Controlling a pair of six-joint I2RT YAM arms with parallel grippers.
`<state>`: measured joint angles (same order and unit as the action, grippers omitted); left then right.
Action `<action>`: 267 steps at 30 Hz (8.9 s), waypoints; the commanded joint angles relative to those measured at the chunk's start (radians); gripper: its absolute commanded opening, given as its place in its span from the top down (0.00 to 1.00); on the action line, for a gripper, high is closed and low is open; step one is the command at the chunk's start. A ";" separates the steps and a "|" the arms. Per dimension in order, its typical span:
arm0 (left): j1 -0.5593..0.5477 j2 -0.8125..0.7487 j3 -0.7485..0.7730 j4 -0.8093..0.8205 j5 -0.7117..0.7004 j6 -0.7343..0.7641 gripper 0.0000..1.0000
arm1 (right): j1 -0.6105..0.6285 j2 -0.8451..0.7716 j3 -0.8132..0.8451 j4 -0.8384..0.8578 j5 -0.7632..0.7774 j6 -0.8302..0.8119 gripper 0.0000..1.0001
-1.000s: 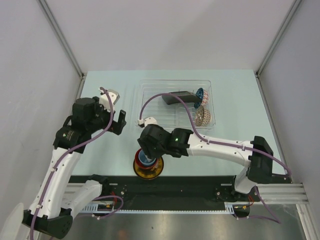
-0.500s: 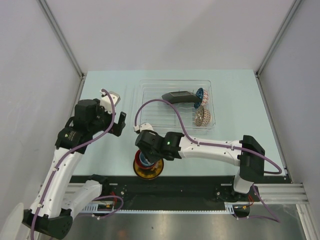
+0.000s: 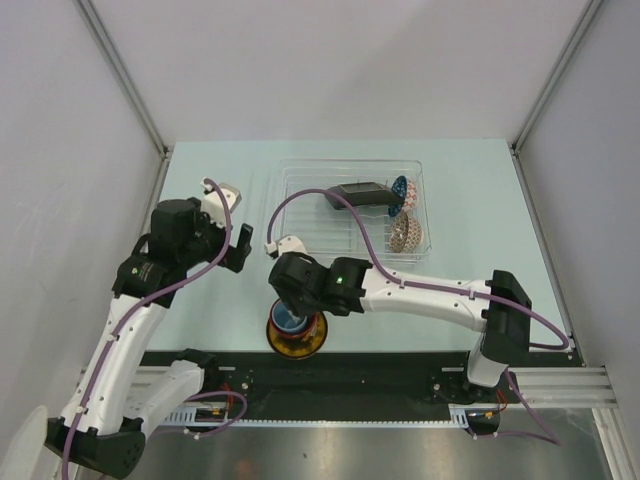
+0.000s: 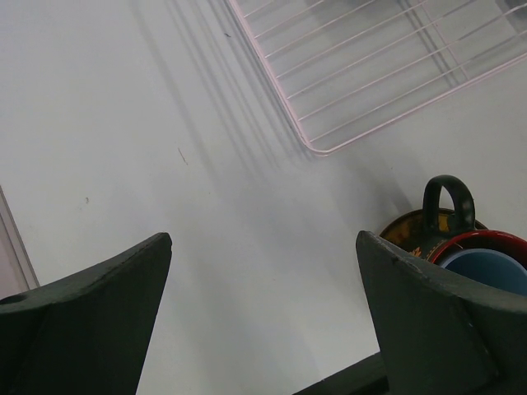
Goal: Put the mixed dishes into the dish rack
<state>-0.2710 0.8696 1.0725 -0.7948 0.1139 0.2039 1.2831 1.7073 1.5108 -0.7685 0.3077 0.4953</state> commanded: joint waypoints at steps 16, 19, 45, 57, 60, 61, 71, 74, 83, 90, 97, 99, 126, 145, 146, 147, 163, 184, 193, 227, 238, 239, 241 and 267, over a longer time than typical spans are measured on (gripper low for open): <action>0.001 -0.037 -0.026 0.032 -0.016 0.015 0.00 | -0.021 0.074 0.020 0.000 -0.027 -0.008 0.56; 0.001 -0.038 -0.028 0.031 -0.022 0.017 0.00 | -0.030 0.087 0.017 0.008 -0.048 -0.012 0.60; 0.003 -0.014 0.092 0.052 -0.059 -0.049 0.00 | -0.085 -0.018 0.327 -0.107 -0.064 -0.152 1.00; 0.071 0.054 0.334 0.136 0.506 -0.257 0.00 | -0.626 -0.561 -0.204 0.426 -0.726 0.188 1.00; 0.073 0.110 0.345 0.253 0.806 -0.435 0.00 | -0.627 -0.549 -0.241 0.546 -0.797 0.253 1.00; 0.073 0.127 0.336 0.285 0.917 -0.490 0.00 | -0.630 -0.543 -0.251 0.601 -0.811 0.274 1.00; 0.093 0.220 0.095 0.898 1.210 -1.155 0.00 | -0.633 -0.456 -0.276 0.856 -0.939 0.456 1.00; 0.093 0.220 0.103 0.841 1.208 -1.074 0.00 | -0.633 -0.431 -0.276 0.908 -0.967 0.492 1.00; 0.093 0.209 0.066 0.907 1.211 -1.130 0.00 | -0.628 -0.380 -0.281 0.988 -0.935 0.531 1.00; 0.095 0.209 0.032 1.011 1.213 -1.227 0.00 | -0.538 -0.270 -0.294 1.244 -0.854 0.626 1.00; 0.115 0.203 0.033 1.013 1.212 -1.222 0.36 | -0.495 -0.216 -0.304 1.293 -0.819 0.643 1.00; 0.118 0.201 0.033 1.002 1.208 -1.203 0.66 | -0.496 -0.231 -0.310 1.269 -0.802 0.629 1.00; -0.063 0.824 0.751 -0.094 0.105 -0.084 1.00 | -0.742 -0.758 -0.334 0.284 -0.326 0.157 0.37; -0.103 1.187 0.831 -0.043 0.009 0.006 1.00 | -0.745 -0.850 -0.458 0.287 -0.298 0.163 0.39; -0.103 1.198 0.842 -0.052 0.004 0.009 1.00 | -0.745 -0.848 -0.460 0.287 -0.298 0.164 0.39; -0.105 1.216 0.853 -0.055 0.001 0.012 1.00 | -0.746 -0.848 -0.463 0.294 -0.298 0.164 0.39; -0.137 1.387 0.991 -0.109 -0.111 0.061 1.00 | -0.800 -0.854 -0.501 0.299 -0.363 0.177 0.41; -0.160 1.372 0.929 -0.104 -0.177 0.094 0.07 | -0.812 -0.876 -0.537 0.302 -0.387 0.200 0.41; -0.166 1.332 0.880 -0.089 -0.180 0.089 0.01 | -0.812 -0.882 -0.558 0.317 -0.403 0.207 0.41; -0.195 1.154 0.807 -0.080 -0.281 0.244 0.00 | -0.812 -0.905 -0.569 0.331 -0.397 0.209 0.43; -0.194 1.151 0.830 -0.020 -0.349 0.295 0.00 | -0.812 -0.907 -0.570 0.325 -0.383 0.200 0.45; -0.194 1.149 0.828 -0.015 -0.352 0.296 0.00 | -0.812 -0.907 -0.569 0.325 -0.381 0.200 0.45; -0.194 1.151 0.830 0.000 -0.364 0.301 0.00 | -0.812 -0.905 -0.571 0.327 -0.380 0.200 0.46; -0.178 1.108 0.810 -0.018 -0.297 0.210 0.00 | -0.812 -0.896 -0.587 0.336 -0.381 0.195 0.47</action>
<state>-0.4549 2.0853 1.8900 -0.7784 -0.2470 0.4644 0.4755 0.8169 0.9295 -0.4652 -0.0868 0.7048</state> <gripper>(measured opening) 0.996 0.526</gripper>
